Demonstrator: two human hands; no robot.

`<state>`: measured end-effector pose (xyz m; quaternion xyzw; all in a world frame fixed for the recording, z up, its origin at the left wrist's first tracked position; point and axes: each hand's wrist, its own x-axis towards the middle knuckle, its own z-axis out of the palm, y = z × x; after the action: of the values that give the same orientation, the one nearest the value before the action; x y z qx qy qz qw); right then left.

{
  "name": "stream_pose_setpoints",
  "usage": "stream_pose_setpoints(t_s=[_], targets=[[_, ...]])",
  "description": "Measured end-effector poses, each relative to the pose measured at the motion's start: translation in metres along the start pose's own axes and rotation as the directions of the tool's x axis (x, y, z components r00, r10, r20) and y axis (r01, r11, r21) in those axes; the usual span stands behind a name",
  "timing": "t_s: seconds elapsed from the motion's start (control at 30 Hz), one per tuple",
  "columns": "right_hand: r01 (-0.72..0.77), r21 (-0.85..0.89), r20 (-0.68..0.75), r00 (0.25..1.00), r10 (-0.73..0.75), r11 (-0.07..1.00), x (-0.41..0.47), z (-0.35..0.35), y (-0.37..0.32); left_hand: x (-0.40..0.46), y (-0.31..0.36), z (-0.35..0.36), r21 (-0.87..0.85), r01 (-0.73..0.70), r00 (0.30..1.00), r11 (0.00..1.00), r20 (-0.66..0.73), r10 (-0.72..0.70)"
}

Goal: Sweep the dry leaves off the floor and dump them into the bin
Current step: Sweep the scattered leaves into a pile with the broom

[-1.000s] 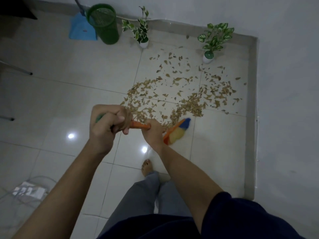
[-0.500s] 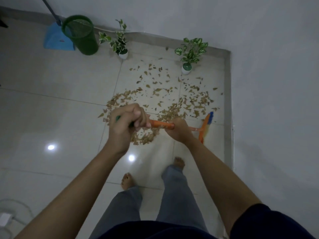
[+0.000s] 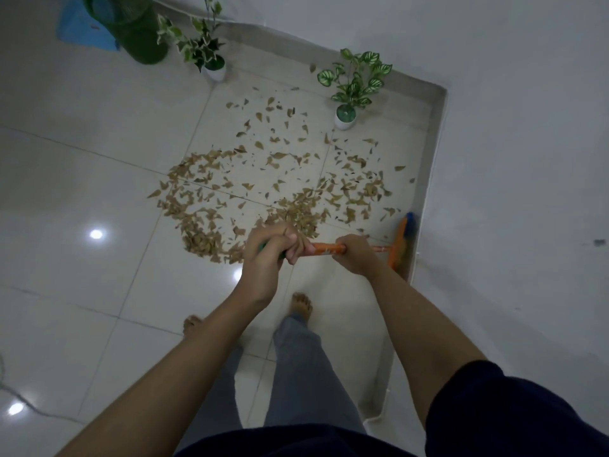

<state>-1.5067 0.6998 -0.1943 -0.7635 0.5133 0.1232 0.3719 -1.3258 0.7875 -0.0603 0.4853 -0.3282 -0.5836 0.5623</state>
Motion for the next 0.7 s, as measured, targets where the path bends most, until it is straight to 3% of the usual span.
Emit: stream_pose_setpoints(t_s=[0.23, 0.47, 0.6, 0.7], targets=[[0.057, -0.003, 0.014, 0.998, -0.057, 0.998, 0.021, 0.009, -0.022, -0.003, 0.002, -0.006, 0.047, -0.014, 0.995, 0.999, -0.097, 0.018], [0.175, 0.067, 0.05, 0.983, -0.178, 0.982, 0.03, 0.02, -0.126, -0.034, 0.055, -0.053, 0.231, -0.154, 0.957, 0.961, -0.207, 0.204], [0.302, 0.154, -0.034, 0.953, -0.3, 0.941, 0.02, -0.002, -0.166, -0.041, 0.103, -0.062, 0.242, -0.271, 0.918, 0.931, -0.224, 0.326], [0.287, 0.172, -0.106, 0.956, -0.272, 0.942, 0.007, -0.022, -0.162, -0.038, 0.116, -0.05, 0.222, -0.339, 0.909, 0.914, -0.175, 0.38]])
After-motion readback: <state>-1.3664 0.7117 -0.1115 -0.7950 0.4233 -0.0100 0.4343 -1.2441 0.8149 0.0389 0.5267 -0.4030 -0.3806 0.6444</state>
